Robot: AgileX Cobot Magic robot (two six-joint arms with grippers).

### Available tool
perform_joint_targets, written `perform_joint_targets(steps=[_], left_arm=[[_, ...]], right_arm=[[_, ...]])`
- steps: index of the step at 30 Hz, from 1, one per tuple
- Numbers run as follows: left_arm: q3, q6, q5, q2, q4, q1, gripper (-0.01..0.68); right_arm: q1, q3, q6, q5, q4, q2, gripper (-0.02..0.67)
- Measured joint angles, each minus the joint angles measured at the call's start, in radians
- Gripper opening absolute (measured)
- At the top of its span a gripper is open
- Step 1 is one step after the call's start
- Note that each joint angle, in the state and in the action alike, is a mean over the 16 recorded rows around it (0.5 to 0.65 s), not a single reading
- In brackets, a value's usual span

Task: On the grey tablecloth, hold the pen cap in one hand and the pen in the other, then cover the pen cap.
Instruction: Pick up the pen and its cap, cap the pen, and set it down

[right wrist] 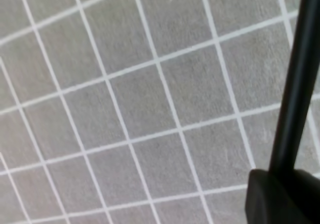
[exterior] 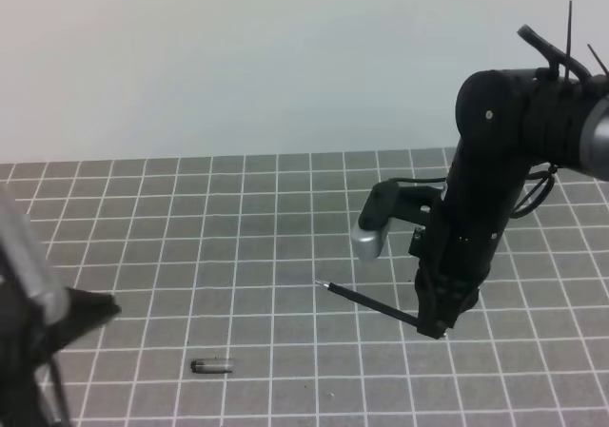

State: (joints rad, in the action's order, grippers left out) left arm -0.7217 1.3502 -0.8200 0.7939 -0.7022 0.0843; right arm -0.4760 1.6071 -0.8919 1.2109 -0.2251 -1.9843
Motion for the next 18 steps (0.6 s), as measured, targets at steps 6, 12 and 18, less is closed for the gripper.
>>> perform_joint_targets(steps=[6,12,18], left_arm=[[-0.049,0.073,-0.046,0.208,0.055,0.043,0.004],[-0.086,0.098,-0.039,0.383,0.190,0.130,0.075],[-0.106,0.059,0.010,0.521,0.345,0.220,0.251]], right_arm=[[0.000,0.000,0.044,0.006,-0.038,0.000,0.017],[0.000,0.000,0.073,0.000,-0.039,0.000,0.009],[0.000,0.000,0.079,0.000,-0.039,0.000,0.005]])
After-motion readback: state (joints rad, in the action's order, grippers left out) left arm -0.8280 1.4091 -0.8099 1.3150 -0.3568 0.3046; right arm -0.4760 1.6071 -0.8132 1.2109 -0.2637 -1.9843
